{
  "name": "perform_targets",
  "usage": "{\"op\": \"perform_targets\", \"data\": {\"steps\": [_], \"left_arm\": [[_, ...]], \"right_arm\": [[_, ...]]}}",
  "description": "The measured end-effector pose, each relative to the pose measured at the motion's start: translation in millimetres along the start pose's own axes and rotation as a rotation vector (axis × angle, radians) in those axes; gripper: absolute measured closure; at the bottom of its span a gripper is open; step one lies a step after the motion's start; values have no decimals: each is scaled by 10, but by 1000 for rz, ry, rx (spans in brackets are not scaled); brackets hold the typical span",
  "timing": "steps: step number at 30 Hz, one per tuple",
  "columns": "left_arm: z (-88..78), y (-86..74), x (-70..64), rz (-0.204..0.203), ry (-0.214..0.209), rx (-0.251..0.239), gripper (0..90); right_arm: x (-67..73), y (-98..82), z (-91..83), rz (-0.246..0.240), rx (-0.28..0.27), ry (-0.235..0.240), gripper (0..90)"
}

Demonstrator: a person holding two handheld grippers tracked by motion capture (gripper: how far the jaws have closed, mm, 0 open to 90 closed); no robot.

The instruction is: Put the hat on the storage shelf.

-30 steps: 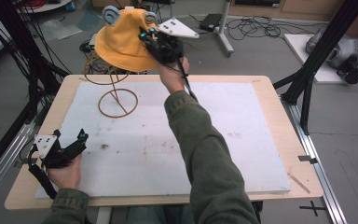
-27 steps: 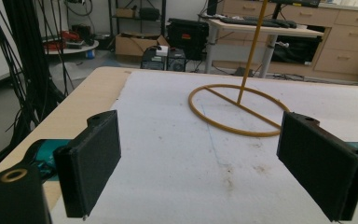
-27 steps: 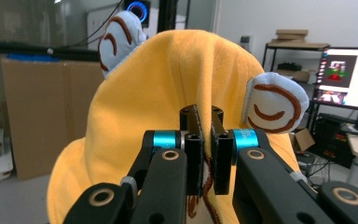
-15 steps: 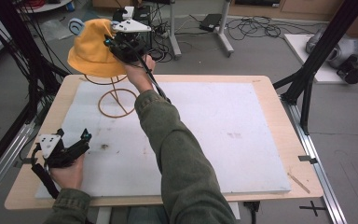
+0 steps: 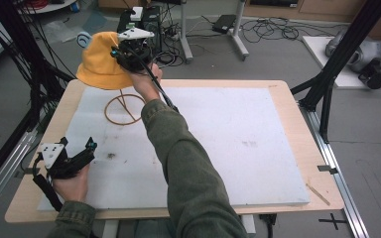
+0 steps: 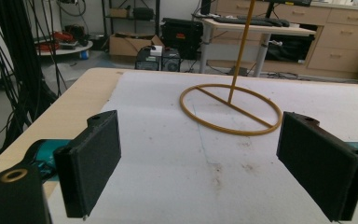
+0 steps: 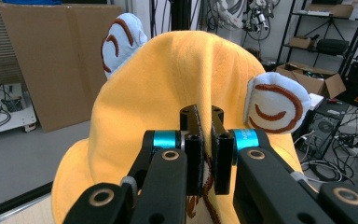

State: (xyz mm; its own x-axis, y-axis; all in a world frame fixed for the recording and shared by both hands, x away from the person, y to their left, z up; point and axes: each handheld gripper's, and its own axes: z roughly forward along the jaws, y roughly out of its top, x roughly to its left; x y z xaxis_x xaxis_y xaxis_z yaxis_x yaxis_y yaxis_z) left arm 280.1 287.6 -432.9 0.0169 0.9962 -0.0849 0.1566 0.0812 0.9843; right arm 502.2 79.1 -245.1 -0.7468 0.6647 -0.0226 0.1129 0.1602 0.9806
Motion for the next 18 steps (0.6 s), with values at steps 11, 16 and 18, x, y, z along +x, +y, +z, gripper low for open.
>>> {"op": "perform_targets", "data": {"steps": [11, 16, 18], "left_arm": [[2, -2, 33, -13, 5, 2, 138], [-2, -2, 34, -12, 4, 3, 139], [-3, -1, 34, -12, 6, 3, 139]], "right_arm": [[-2, 2, 1, -9, -8, 7, 866], [-42, 5, -9, 22, 7, -17, 400], [-61, 10, -26, 36, 4, -30, 347]]}}
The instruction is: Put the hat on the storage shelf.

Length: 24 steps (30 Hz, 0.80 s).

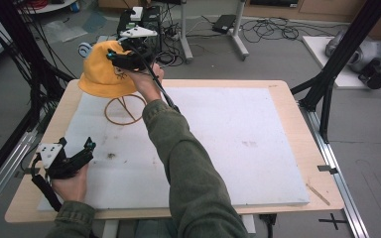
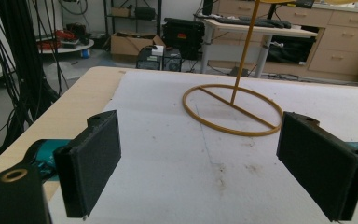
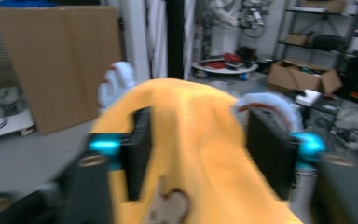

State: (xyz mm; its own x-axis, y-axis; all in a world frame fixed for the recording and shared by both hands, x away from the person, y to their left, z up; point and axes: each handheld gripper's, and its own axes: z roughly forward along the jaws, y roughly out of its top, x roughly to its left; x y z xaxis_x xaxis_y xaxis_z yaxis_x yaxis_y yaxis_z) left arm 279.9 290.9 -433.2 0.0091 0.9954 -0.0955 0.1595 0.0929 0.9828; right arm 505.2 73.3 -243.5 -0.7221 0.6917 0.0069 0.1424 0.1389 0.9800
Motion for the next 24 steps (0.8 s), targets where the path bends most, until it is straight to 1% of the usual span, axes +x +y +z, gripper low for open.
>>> {"op": "perform_targets", "data": {"steps": [1, 3, 4, 5, 7, 8, 9, 11, 12, 13, 14, 17, 19, 21, 22, 23, 24], "left_arm": [[-1, 1, 0, -2, -2, 1, 139], [-2, 3, -1, -3, -4, -1, 139], [-2, 3, -1, -3, -4, -1, 139], [-3, 8, -6, -5, -4, -7, 140], [-9, 15, -5, -1, -5, -9, 140], [-9, 15, -5, -1, -5, -9, 140], [-10, 18, -9, 0, -5, -13, 140], [-8, 19, -15, -2, -6, -11, 140], [-7, 20, -17, 1, -6, -5, 140], [-1, 19, -24, -1, -9, -7, 140], [0, 19, -28, 2, -7, -7, 140], [-7, 32, -58, 12, -11, -12, 140], [-12, 40, -67, 19, -12, -8, 140], [-12, 39, -75, 19, -10, -12, 140], [-12, 39, -75, 19, -10, -12, 140], [-11, 39, -80, 20, -9, -11, 140], [-12, 39, -83, 25, -11, -9, 140]], "right_arm": [[-49, 19, -39, 15, -10, -16, 258], [-92, 43, -87, 28, -12, -43, 207], [-92, 43, -87, 28, -12, -43, 207], [-144, 69, -145, 37, -6, -58, 177], [-193, 93, -210, 39, -1, -73, 126], [-193, 93, -210, 39, -1, -73, 126], [-233, 116, -303, 29, -6, -101, 122], [-285, 132, -418, 12, -41, -126, 114], [-285, 132, -418, 12, -41, -126, 114], [-360, 139, -572, 2, -62, -154, 113], [-387, 139, -625, 0, -71, -160, 113], [-506, 134, -875, -9, -88, -201, 113], [-603, 134, -1087, -3, -110, -233, 113], [-679, 125, -1265, 1, -126, -252, 113], [-720, 115, -1369, 19, -132, -256, 113], [-759, 109, -1470, 25, -128, -265, 113], [-759, 109, -1470, 25, -128, -265, 113]]}}
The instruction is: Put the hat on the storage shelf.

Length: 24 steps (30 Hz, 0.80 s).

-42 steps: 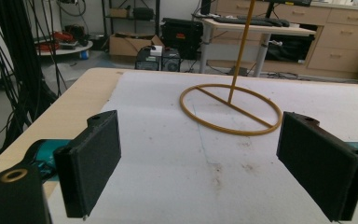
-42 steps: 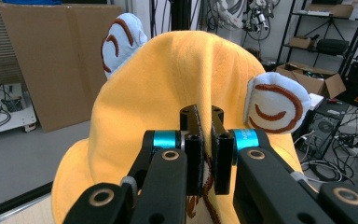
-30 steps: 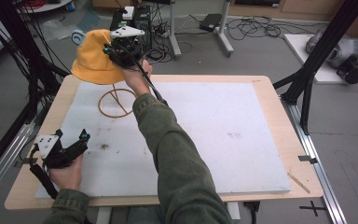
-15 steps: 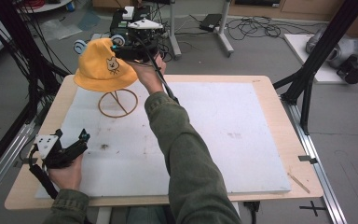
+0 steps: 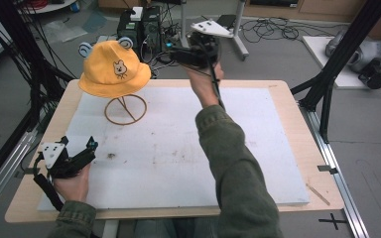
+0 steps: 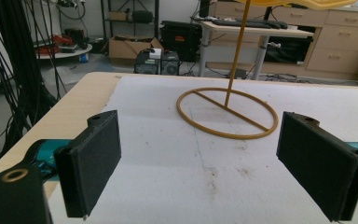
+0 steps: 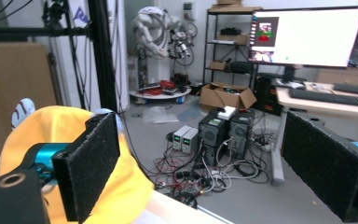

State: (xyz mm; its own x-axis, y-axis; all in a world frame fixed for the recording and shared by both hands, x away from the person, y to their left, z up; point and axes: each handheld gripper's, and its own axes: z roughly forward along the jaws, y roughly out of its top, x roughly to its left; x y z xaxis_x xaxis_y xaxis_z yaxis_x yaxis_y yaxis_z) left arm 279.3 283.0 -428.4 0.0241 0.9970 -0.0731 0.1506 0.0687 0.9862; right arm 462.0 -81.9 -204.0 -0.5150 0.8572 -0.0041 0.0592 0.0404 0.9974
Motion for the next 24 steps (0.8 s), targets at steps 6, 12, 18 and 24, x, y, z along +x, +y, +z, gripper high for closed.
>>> {"op": "perform_targets", "data": {"steps": [6, 12, 18, 24], "left_arm": [[-6, 3, -36, 13, 3, 5, 140], [-1, 3, -64, 15, 11, 6, 140], [-3, 13, -29, -3, 21, 0, 140], [-3, 14, -7, -11, 33, -1, 140]], "right_arm": [[-444, 50, -651, -20, -44, -114, 114], [-759, -81, -1137, -19, -81, -205, 114], [-966, -342, -1497, -2, -79, -272, 114], [-981, -536, -1737, -36, -69, -300, 114]]}}
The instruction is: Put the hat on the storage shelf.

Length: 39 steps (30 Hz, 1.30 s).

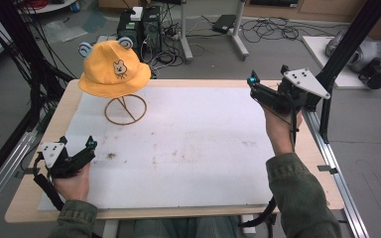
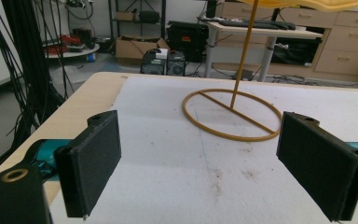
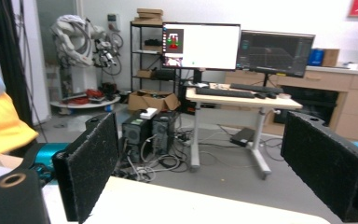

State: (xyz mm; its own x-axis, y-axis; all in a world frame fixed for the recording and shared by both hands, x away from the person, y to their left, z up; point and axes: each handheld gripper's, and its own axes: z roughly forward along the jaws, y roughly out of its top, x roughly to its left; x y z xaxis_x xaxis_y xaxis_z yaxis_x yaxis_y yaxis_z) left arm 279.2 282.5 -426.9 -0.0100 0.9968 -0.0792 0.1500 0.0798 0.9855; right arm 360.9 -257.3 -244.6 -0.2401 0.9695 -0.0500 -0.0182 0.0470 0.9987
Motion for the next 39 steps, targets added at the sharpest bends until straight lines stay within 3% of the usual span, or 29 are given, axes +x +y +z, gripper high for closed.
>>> {"op": "perform_targets", "data": {"steps": [4, 6, 12, 17, 23, 28, 39], "left_arm": [[-9, -11, 7, -3, 4, 2, 140], [-15, -11, 2, -5, 3, 2, 140], [-22, -9, 3, -5, 4, 0, 140], [-17, -15, 3, -5, 1, 7, 140], [-17, -24, 11, -7, 3, 10, 139], [-10, -38, 7, -7, 2, 13, 139], [-29, -50, 2, 3, 4, 23, 139]], "right_arm": [[-16, -136, -112, 13, -6, -33, 114], [-8, -323, -199, 43, 8, -53, 115], [73, -775, -324, 53, 74, -61, 114], [172, -1139, -456, 48, 84, -68, 114], [197, -1500, -545, 55, 122, -72, 114], [199, -1644, -619, 39, 112, -85, 114], [121, -1728, -654, 78, 114, -95, 114]]}}
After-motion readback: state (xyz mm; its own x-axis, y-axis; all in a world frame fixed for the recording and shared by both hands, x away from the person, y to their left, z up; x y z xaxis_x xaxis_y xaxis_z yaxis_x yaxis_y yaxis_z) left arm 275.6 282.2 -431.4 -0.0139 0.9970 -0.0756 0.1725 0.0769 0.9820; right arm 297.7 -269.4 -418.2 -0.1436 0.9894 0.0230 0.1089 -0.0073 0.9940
